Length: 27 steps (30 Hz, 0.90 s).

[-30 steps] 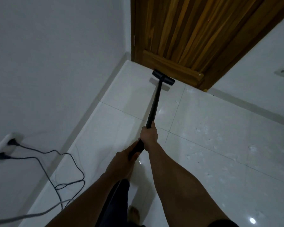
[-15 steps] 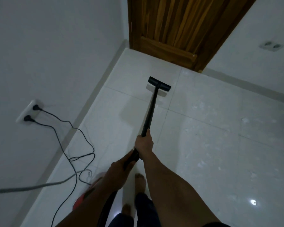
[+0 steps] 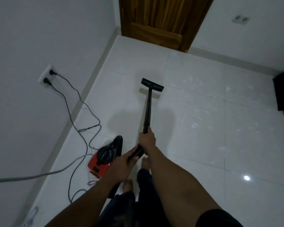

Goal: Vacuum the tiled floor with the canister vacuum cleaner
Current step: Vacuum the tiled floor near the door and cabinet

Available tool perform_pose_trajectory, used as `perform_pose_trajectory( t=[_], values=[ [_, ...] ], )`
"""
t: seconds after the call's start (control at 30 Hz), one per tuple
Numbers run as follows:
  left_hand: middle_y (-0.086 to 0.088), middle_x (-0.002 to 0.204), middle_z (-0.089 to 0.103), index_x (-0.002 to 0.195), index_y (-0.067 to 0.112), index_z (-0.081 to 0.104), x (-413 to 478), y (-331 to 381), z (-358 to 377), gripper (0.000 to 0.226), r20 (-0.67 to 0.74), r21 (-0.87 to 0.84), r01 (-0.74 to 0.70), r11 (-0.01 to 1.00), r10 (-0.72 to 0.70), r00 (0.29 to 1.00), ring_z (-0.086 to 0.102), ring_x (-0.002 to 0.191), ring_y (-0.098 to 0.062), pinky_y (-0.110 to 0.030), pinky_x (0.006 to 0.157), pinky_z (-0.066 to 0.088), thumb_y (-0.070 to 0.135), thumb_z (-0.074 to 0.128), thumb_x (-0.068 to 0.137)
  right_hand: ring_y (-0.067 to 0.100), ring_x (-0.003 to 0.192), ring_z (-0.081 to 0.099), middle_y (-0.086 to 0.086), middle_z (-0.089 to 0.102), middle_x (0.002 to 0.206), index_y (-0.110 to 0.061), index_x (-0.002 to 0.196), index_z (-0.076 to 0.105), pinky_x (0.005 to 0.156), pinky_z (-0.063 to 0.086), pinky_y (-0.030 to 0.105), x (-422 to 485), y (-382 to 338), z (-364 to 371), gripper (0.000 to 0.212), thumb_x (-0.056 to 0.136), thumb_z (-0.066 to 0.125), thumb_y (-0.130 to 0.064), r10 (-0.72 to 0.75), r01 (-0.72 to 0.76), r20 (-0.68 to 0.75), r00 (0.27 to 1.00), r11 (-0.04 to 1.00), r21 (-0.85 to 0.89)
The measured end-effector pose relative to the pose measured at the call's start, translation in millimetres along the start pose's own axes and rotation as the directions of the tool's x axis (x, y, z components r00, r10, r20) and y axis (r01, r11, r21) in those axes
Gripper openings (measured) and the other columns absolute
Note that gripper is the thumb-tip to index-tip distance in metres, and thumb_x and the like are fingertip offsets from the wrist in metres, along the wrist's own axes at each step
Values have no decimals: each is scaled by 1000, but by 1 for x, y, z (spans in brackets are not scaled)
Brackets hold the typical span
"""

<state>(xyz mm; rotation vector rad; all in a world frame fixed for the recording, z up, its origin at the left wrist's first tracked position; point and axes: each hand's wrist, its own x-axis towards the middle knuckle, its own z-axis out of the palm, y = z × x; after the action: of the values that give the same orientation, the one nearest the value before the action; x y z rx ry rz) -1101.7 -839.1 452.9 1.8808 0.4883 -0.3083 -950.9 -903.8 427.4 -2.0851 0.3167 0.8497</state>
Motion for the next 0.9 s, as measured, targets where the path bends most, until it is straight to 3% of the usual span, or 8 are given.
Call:
perform_pose_trajectory(
  t=[0.07,0.23,0.37,0.53,0.7,0.77,0.83,0.9],
  values=[
    [0,85,73,142,59,32,-34,-12,16,46,15,32,-2,1000,1,1000,65,63,-4,-34,69,59,49,48,100,22,97,58,11,57,135,-26,159,22,75,47,29,-28,30,-1,66,97,44,-17,4,-4,0,1000,1000,24],
    [10,137,60,149,43,36,-108,-35,51,51,28,0,-31,1000,31,999,57,121,1,-27,105,47,47,49,99,13,75,56,12,58,131,-26,159,20,59,48,24,-88,91,-1,66,98,44,-18,31,-31,6,1000,999,15],
    [40,132,42,147,42,39,-169,-52,83,49,36,-13,-19,1000,20,999,42,114,28,-24,110,40,42,51,100,18,83,57,12,57,133,-27,159,19,69,50,29,-131,148,1,68,97,44,-18,35,-35,12,999,999,-5],
    [21,143,51,146,52,35,-247,-88,124,55,71,-2,19,1000,-18,997,49,130,1,-35,112,42,65,45,93,18,88,59,9,56,131,-27,158,22,72,53,32,-188,228,11,67,95,45,-22,15,-13,36,999,999,-47],
    [6,134,62,145,49,39,-326,-100,149,49,113,-39,52,998,-47,992,58,119,-1,-31,101,51,53,50,97,29,102,62,9,60,122,-27,154,30,87,56,40,-246,296,23,61,95,43,-24,14,-12,42,999,998,-56],
    [-5,125,68,141,47,39,-359,-100,158,44,115,-49,88,995,-82,990,58,114,-5,-15,85,50,41,52,100,30,104,62,10,61,124,-27,156,29,89,56,43,-272,320,29,65,92,43,-22,41,-37,58,997,997,-72],
    [6,104,74,138,50,40,-386,-102,164,41,132,-65,138,988,-128,983,68,89,-2,-11,65,48,39,51,101,29,105,62,11,61,126,-26,156,28,90,56,42,-292,341,35,65,93,43,-22,53,-49,62,997,997,-64],
    [21,72,69,136,54,40,-405,-107,167,39,159,-99,190,977,-174,972,58,55,-7,-25,50,46,41,50,101,29,105,62,12,60,128,-24,157,27,90,55,41,-307,355,42,66,94,44,-21,62,-59,56,997,997,-57]
  ],
)
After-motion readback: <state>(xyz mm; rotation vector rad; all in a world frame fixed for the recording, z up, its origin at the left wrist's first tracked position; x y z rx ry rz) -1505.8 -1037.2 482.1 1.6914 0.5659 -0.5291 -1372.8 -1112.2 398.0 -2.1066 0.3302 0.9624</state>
